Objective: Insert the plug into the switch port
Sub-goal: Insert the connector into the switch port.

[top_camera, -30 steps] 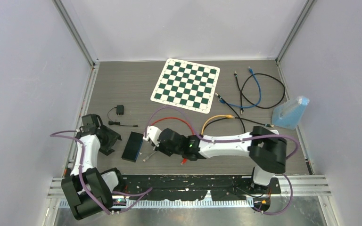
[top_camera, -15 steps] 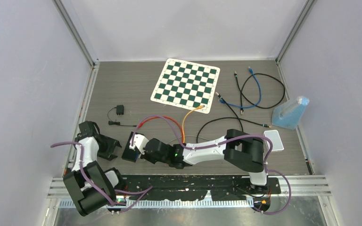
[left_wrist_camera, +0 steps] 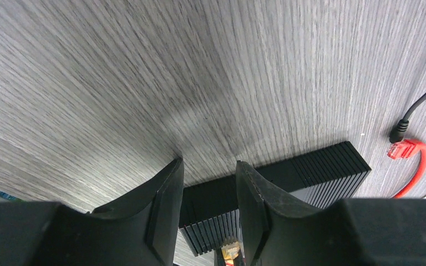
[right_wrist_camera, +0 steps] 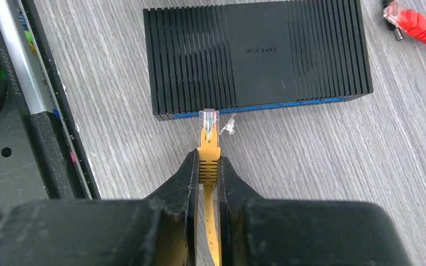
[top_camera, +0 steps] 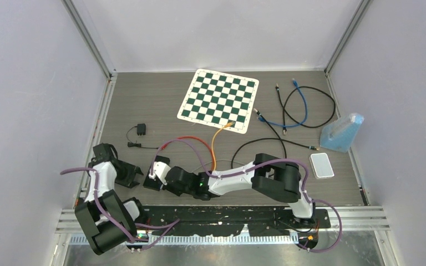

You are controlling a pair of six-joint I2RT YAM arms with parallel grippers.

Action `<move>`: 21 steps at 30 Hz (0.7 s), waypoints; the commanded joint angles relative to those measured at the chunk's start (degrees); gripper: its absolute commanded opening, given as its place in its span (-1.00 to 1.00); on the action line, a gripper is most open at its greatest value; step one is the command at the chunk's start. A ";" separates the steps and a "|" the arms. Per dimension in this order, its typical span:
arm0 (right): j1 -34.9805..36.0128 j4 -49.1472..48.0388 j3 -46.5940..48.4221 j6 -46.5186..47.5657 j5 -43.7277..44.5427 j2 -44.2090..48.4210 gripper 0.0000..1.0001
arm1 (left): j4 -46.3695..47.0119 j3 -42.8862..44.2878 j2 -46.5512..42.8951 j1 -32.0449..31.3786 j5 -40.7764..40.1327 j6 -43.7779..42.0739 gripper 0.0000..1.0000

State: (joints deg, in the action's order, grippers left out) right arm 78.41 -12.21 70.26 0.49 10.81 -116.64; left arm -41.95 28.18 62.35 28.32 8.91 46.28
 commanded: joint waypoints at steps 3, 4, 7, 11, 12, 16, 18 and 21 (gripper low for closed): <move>1.03 0.00 1.59 -1.97 -0.53 0.29 -0.90 | 0.71 -1.88 -0.10 0.51 0.70 0.41 -0.19; 1.12 0.13 1.45 -1.70 -0.57 0.52 -0.90 | 0.77 -1.98 -0.07 0.51 0.91 0.47 -0.19; 1.35 1.86 1.78 -0.98 -0.86 0.58 -0.89 | 0.99 -2.02 0.06 0.51 1.18 0.48 -0.20; 1.37 3.55 2.63 -0.85 -1.92 0.06 -0.89 | 0.98 -2.11 0.10 0.51 0.86 0.59 -0.19; 1.38 4.11 2.96 -0.84 -2.06 -0.22 -0.90 | 1.09 -2.21 0.14 0.51 0.94 0.64 -0.19; 1.39 4.22 3.04 -0.89 -3.64 -0.62 -0.90 | 1.35 -2.66 0.05 0.51 1.26 0.90 -0.20; 1.39 3.61 2.91 -1.23 -3.94 -0.73 -0.89 | 1.35 -2.77 0.14 0.51 1.70 0.87 -0.21; 1.39 3.35 4.14 -1.58 -3.68 -1.71 -0.90 | 1.45 -3.14 0.16 0.47 2.12 0.83 -0.21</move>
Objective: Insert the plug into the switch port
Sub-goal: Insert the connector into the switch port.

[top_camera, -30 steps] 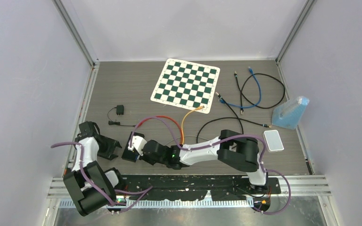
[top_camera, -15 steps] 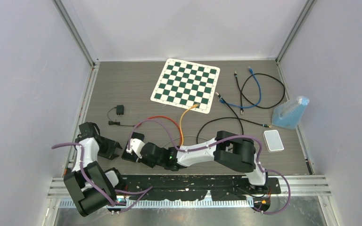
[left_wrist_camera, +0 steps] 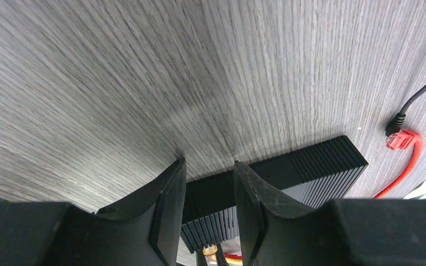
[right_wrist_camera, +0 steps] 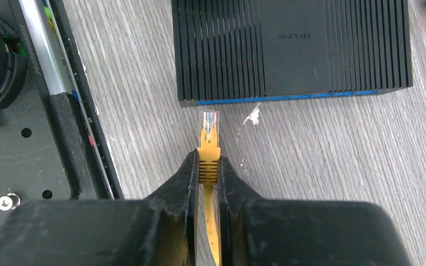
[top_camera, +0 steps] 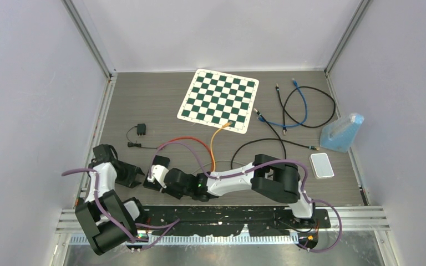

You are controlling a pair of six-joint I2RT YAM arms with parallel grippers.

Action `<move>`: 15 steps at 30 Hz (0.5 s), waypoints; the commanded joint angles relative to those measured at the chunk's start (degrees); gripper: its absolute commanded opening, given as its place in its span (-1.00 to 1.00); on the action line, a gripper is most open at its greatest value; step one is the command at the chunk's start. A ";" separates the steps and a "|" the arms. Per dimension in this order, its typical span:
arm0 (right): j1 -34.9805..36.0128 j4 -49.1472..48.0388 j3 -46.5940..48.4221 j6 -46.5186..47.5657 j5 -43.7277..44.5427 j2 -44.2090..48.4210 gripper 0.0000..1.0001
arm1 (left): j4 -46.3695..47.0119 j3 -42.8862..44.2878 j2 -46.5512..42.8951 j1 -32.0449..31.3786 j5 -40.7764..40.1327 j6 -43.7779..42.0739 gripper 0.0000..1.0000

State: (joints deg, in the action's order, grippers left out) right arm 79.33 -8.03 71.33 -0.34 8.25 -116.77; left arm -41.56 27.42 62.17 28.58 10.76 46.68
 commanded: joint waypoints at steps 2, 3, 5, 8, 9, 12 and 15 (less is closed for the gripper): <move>0.47 -0.22 4.09 -0.81 -0.69 -2.32 -0.90 | 1.35 -2.62 0.33 0.24 0.44 0.51 -0.21; 0.47 0.13 4.39 -0.85 -0.52 -2.54 -0.89 | 1.27 -2.70 0.30 0.25 0.56 0.52 -0.21; 0.41 0.77 5.12 -1.16 0.79 -3.00 -0.89 | 1.31 -2.78 0.27 0.21 0.78 0.52 -0.22; 0.37 3.67 6.83 -2.16 3.14 -3.70 -0.89 | 1.13 -2.81 0.38 0.24 1.31 0.61 -0.22; 0.34 4.23 7.08 -2.55 4.13 -3.76 -0.89 | 1.14 -2.81 0.40 0.25 1.37 0.61 -0.23; 0.18 6.00 7.43 -3.47 5.18 -3.56 -0.90 | 1.05 -3.00 0.47 0.25 1.55 0.61 -0.29; 0.05 7.11 7.60 -4.06 6.23 -3.04 -0.89 | 1.09 -3.09 0.74 0.25 2.48 0.82 -0.38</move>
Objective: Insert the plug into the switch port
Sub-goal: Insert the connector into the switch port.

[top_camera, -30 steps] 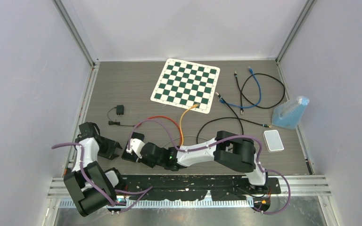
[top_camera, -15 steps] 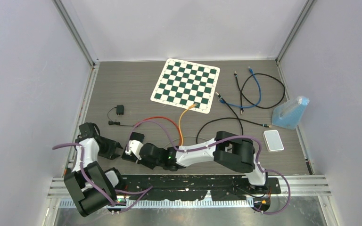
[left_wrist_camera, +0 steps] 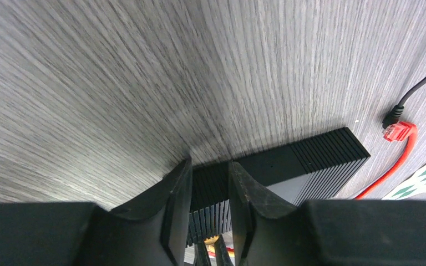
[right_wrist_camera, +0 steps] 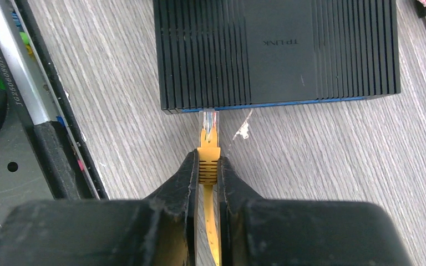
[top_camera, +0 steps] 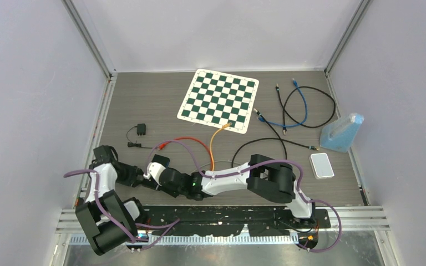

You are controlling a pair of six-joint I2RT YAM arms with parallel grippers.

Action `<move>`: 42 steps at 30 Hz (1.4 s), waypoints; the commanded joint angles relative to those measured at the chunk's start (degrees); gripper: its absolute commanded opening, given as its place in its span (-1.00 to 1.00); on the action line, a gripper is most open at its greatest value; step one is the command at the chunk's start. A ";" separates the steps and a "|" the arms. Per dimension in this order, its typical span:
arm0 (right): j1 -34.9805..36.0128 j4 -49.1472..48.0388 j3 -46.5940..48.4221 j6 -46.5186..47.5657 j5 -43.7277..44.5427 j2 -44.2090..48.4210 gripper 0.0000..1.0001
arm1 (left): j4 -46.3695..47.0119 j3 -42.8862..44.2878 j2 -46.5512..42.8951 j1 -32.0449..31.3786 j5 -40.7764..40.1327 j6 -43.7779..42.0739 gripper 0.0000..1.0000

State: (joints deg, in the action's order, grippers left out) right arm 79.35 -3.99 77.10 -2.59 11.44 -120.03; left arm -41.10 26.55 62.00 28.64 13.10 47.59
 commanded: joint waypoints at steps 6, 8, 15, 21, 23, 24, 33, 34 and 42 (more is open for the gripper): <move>-0.01 3.61 2.25 -0.59 0.17 1.01 -0.89 | 0.41 -2.58 0.96 0.18 1.41 0.39 -0.75; 0.03 3.66 2.00 -0.76 -1.20 1.36 -0.90 | 0.22 -2.74 0.70 0.18 1.60 0.64 -0.86; 0.27 9.35 4.55 -2.64 -1.67 0.55 -0.89 | 0.38 -3.78 0.41 0.18 2.35 1.78 -1.00; 0.46 10.78 4.66 -3.48 -1.87 1.60 -0.89 | 0.24 -3.62 0.72 0.18 2.86 2.47 -1.00; 0.45 9.90 4.23 -3.43 -2.03 2.01 -0.89 | 0.15 -3.53 0.31 0.18 2.80 2.65 -1.00; 0.45 9.89 4.35 -3.40 -2.26 2.02 -0.89 | 0.08 -3.56 0.04 0.14 2.65 2.74 -1.00; 0.37 0.87 1.29 -3.24 0.06 2.67 -0.90 | -0.75 -3.76 -0.68 0.18 2.97 3.05 -1.00; 0.37 -0.85 0.26 -2.96 -0.02 2.90 -0.90 | -0.89 -3.70 -0.66 0.18 2.96 3.08 -1.00; 0.37 -5.20 -2.85 -0.95 -3.80 4.25 -0.89 | -1.99 -3.73 -1.47 0.18 4.82 3.93 -1.00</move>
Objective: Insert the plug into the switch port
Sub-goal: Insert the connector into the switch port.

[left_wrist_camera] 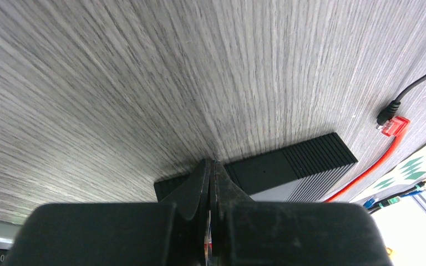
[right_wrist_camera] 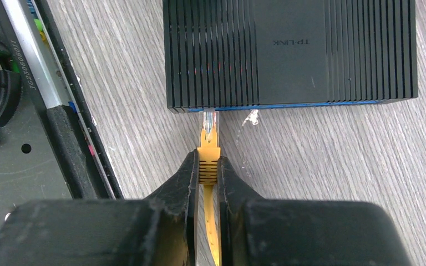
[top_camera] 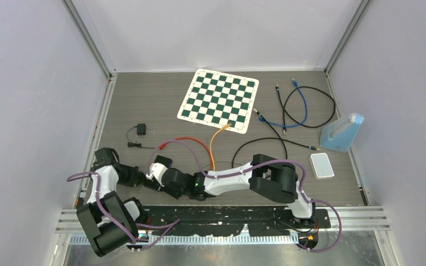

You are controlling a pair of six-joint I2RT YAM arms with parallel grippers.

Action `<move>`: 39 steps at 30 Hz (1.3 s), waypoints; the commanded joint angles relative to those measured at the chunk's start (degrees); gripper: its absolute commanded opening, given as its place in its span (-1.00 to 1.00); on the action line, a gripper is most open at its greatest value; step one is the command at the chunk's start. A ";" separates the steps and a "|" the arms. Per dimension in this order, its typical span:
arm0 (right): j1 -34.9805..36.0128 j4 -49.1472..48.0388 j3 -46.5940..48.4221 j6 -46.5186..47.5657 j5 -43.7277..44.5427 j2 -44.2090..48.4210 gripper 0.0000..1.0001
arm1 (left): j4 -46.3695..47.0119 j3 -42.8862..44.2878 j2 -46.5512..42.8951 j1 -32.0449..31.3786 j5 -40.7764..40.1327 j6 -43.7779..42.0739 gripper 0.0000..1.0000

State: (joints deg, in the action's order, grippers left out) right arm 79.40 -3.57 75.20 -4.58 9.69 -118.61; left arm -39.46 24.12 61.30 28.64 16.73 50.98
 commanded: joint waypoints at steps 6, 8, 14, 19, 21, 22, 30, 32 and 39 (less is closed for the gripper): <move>0.32 2.03 3.08 1.42 -1.23 0.84 -0.89 | -4.16 -1.83 -2.68 0.18 2.67 1.42 -1.00; 0.32 3.94 3.65 0.89 -0.14 0.50 -0.89 | -4.54 -1.94 -3.26 0.18 3.09 1.55 -1.00; 0.32 12.24 5.67 -0.52 3.98 0.39 -0.90 | -5.41 -2.60 -4.98 0.18 4.01 2.36 -1.00; 0.09 17.25 4.16 -1.93 7.02 1.48 -0.90 | -6.26 -2.28 -5.85 0.18 3.64 3.14 -1.00; -0.35 17.43 2.41 -2.88 6.85 3.25 -0.89 | -6.57 -2.05 -6.31 0.18 2.60 3.51 -1.00; -0.55 17.27 1.79 -2.97 6.36 3.75 -0.90 | -6.73 -2.01 -6.65 0.18 2.23 3.77 -1.00; -0.56 9.95 -0.70 -3.60 -1.55 8.37 -0.90 | -7.72 -1.80 -9.78 0.18 -0.84 5.73 -1.00; -0.56 8.68 -0.35 -3.66 -2.20 8.36 -0.90 | -8.26 -1.26 -9.80 0.25 -1.46 5.84 -1.00; -0.56 5.43 0.99 -3.33 -1.29 7.03 -0.89 | -8.47 0.14 -8.76 0.54 -2.65 5.97 -1.00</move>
State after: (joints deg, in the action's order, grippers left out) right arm 78.74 6.20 74.24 -7.51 8.45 -113.38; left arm -47.18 22.06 52.31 28.64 15.49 56.51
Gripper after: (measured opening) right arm 0.149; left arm 0.009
